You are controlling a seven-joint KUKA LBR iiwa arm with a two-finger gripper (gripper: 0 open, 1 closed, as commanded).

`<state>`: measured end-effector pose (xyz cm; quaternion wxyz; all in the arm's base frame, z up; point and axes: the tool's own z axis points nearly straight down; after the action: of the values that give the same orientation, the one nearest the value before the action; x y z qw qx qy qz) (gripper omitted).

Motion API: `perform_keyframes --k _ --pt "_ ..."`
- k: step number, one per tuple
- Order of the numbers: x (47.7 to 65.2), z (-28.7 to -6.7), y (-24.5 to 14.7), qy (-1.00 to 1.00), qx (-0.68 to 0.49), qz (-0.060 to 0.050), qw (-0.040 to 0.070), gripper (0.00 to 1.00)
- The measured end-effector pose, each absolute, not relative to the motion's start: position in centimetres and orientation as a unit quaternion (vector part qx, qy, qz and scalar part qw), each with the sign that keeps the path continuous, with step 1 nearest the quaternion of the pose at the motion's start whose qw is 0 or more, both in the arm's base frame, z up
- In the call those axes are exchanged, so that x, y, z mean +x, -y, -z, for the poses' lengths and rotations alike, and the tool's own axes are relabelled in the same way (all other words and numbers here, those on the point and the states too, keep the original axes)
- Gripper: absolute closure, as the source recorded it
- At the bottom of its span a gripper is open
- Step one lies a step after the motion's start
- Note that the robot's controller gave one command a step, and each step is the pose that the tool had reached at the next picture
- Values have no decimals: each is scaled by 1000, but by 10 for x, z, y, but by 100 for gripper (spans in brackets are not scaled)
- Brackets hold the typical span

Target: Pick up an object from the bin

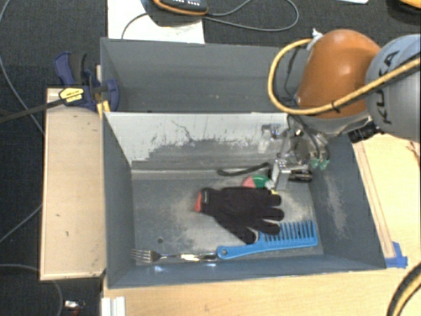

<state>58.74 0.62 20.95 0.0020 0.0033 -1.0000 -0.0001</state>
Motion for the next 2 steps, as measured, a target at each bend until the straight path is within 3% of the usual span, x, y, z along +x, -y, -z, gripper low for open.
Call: perform_keyframes --k 1,2 --pt "589 -214 -6 1000 3 0 -2 0" --pt "572 -152 -13 1000 14 0 -4 0"
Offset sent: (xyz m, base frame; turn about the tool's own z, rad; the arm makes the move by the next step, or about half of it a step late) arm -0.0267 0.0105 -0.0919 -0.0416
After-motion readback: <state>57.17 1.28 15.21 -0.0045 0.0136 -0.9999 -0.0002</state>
